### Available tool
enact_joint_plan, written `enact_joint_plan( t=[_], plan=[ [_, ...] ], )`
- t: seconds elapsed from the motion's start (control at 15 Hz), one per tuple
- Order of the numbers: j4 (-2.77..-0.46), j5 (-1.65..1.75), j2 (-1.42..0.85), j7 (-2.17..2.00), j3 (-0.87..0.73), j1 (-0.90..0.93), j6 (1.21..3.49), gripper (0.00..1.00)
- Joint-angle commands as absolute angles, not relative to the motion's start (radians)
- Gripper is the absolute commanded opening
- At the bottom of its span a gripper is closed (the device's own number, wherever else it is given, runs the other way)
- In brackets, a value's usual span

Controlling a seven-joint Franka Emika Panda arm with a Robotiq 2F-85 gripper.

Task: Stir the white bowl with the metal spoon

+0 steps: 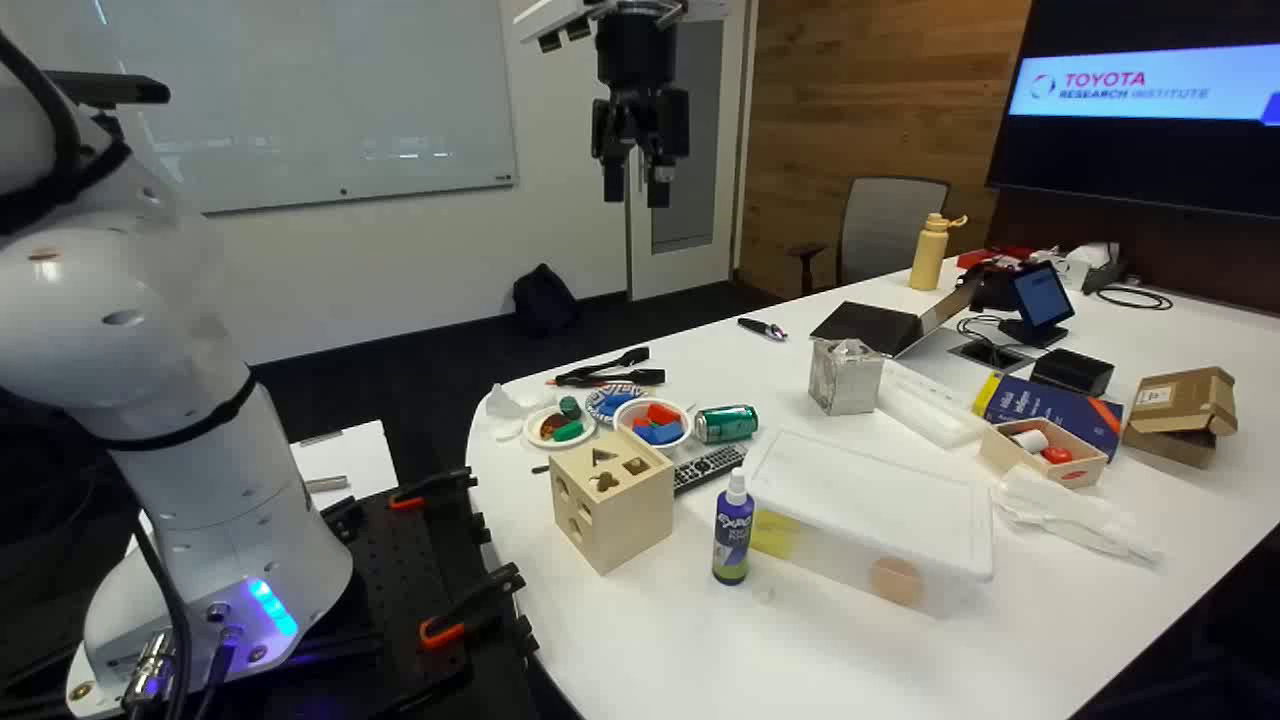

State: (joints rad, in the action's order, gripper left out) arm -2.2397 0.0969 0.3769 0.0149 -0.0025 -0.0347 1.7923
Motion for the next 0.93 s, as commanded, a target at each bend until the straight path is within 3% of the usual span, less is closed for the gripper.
enact_joint_plan(
  t=[0.0, 0.47, 0.87],
  plan=[
    [-2.237, 0.098, 0.376, 0.013, -0.007, -0.029, 1.79, 1.0],
    [-2.237, 0.098, 0.376, 0.013, -0.007, -0.029, 1.79, 1.0],
    [-2.472, 0.001, 0.384, -0.234, 0.091, 0.022, 2.123, 1.0]
  ],
)
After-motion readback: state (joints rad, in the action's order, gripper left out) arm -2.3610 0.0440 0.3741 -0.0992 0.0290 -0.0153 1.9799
